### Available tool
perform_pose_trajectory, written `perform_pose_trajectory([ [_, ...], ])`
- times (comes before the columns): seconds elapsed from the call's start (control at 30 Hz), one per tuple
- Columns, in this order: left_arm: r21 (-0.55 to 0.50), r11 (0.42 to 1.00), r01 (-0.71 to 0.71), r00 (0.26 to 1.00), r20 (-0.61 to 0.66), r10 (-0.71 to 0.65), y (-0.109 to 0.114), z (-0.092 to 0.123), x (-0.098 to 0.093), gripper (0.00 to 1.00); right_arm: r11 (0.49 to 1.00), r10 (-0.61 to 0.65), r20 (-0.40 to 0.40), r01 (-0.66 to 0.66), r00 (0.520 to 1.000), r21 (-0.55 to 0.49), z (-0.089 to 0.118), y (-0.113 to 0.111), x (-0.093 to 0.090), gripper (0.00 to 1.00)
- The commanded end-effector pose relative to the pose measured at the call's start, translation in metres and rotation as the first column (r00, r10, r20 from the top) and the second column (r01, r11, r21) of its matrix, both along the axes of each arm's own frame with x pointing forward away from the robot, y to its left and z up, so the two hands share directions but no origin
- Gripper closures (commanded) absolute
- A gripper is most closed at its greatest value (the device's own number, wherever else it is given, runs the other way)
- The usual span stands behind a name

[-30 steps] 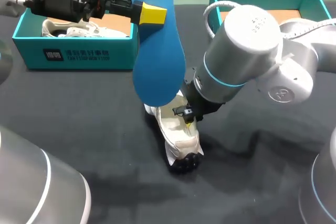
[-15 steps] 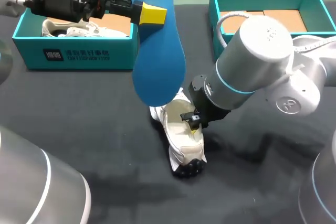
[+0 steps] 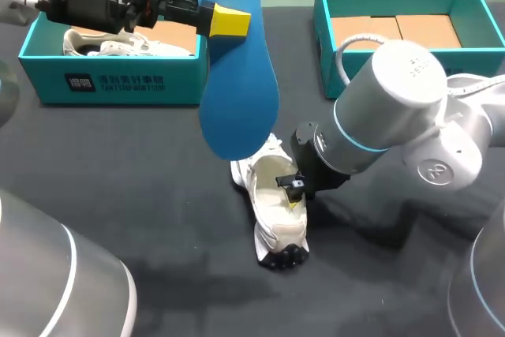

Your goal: Take the shoe out of the shoebox, open the shoe tongue, remove and reinsert the insole, then place the shoe into the shoebox

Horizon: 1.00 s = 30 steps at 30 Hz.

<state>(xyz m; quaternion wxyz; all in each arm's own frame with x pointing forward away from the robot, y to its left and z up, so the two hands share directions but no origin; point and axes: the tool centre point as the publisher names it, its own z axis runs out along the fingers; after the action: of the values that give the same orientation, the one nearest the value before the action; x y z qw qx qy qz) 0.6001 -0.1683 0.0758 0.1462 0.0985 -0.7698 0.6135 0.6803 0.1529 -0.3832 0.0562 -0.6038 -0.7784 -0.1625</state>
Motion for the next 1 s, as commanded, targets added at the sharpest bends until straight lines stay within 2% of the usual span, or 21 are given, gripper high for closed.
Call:
perform_pose_trajectory([
  [0.03, 0.001, 1.000, 0.001, 1.000, 0.000, -0.001, -0.002, 0.000, 0.001, 1.00, 1.000, -0.019, -0.003, 0.019, 1.000, -0.005, -0.003, 0.002, -0.001, 1.00],
  [0.43, 0.001, 1.000, 0.001, 1.000, 0.000, -0.001, -0.002, 0.000, 0.001, 1.00, 0.996, -0.084, -0.035, 0.084, 0.996, 0.002, -0.010, 0.001, 0.000, 1.00],
  [0.47, 0.001, 1.000, 0.001, 1.000, 0.000, -0.001, -0.002, 0.000, 0.001, 1.00, 0.996, -0.087, -0.037, 0.087, 0.996, 0.001, -0.010, 0.001, 0.001, 0.89],
  [0.57, 0.001, 1.000, 0.001, 1.000, 0.000, -0.001, -0.002, 0.000, 0.001, 1.00, 0.995, -0.097, -0.043, 0.097, 0.994, -0.001, -0.009, 0.001, 0.002, 0.33],
  [0.67, 0.001, 1.000, 0.001, 1.000, 0.000, -0.001, -0.002, 0.000, 0.001, 1.00, 0.995, -0.104, -0.046, 0.104, 0.994, -0.003, -0.006, 0.001, 0.003, 0.04],
  [0.7, 0.001, 1.000, 0.001, 1.000, 0.000, -0.001, -0.002, 0.000, 0.001, 1.00, 0.994, -0.108, -0.049, 0.108, 0.993, -0.003, -0.005, 0.001, 0.003, 0.00],
  [0.87, 0.001, 1.000, 0.001, 1.000, 0.000, -0.001, -0.002, 0.000, 0.001, 1.00, 0.991, -0.126, -0.064, 0.129, 0.990, 0.030, 0.011, -0.002, 0.002, 0.00],
  [1.0, 0.001, 1.000, 0.001, 1.000, 0.000, -0.001, -0.002, 0.000, 0.001, 1.00, 0.975, -0.146, -0.033, 0.149, 0.989, 0.163, 0.034, -0.011, -0.004, 0.00],
])
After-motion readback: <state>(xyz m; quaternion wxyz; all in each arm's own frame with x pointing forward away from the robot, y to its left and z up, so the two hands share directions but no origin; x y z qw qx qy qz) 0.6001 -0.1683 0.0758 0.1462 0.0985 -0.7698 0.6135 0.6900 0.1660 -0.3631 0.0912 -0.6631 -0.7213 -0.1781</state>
